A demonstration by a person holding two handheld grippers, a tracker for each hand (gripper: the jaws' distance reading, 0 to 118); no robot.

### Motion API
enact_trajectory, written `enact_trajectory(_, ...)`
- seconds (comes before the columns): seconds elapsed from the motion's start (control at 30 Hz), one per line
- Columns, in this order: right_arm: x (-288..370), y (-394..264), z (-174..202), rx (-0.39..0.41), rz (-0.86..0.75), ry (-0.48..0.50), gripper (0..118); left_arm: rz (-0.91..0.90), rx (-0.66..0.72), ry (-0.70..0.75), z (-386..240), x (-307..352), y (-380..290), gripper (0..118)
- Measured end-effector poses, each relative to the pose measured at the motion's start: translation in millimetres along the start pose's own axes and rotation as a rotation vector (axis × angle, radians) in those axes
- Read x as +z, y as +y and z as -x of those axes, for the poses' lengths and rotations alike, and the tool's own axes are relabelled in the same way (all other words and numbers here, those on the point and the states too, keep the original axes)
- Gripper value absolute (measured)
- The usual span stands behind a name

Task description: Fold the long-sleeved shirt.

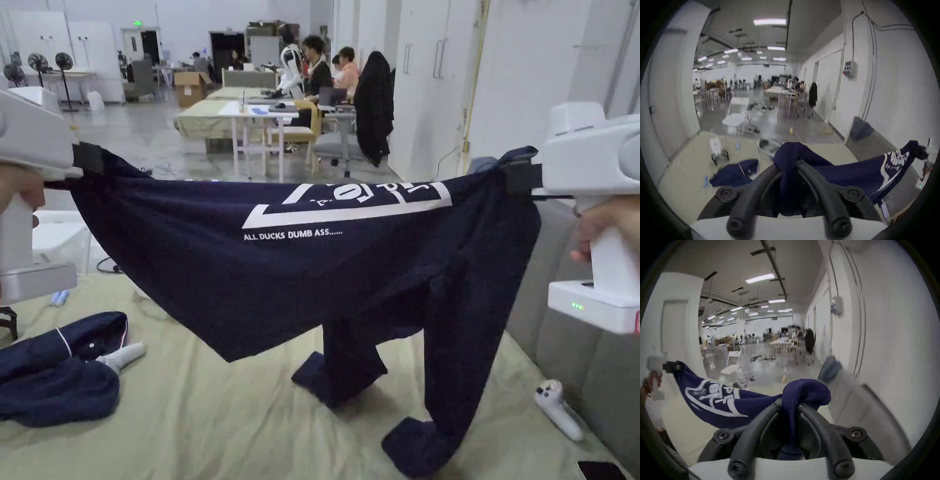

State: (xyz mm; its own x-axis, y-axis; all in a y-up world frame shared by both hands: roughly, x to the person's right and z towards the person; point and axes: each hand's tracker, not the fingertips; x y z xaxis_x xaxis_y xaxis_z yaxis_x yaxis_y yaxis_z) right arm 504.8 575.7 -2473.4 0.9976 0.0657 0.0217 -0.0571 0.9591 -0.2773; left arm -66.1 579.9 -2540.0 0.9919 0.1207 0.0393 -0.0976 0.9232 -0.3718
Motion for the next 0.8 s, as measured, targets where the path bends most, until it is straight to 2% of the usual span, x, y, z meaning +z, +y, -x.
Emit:
enact_trajectory(0.03,-10.3,27.5,2.3,0.024,-0.007,-0.025,9,-0.016,0.009,0.025,-1.3,2.2,18.2,9)
enact_trajectory(0.17,-34.8,103.4,14.1,-0.009,-0.059,-0.099,9,-0.110,0.018,0.050,-11.5,14.5,72.1,9)
enact_trajectory(0.23,-45.2,131.7,24.5,0.047,-0.088,-0.166,9,-0.130,0.033,0.055,-18.9,18.0,91.6,9)
enact_trajectory(0.33,-43.8,152.2,34.7,0.045,-0.085,-0.164,9,-0.164,0.002,0.092,-30.1,22.5,110.4,9)
enact_trajectory(0.43,-52.4,159.4,35.8,0.022,-0.091,-0.166,9,-0.166,0.031,0.096,-32.0,23.7,113.6,9)
enact_trajectory(0.6,-76.1,119.1,33.3,-0.004,-0.052,-0.142,9,-0.134,0.035,0.100,-26.4,9.8,83.6,9)
enact_trajectory(0.8,-119.9,-3.8,36.7,-0.046,0.141,-0.101,9,0.033,0.037,0.096,-7.2,-42.8,-12.4,9)
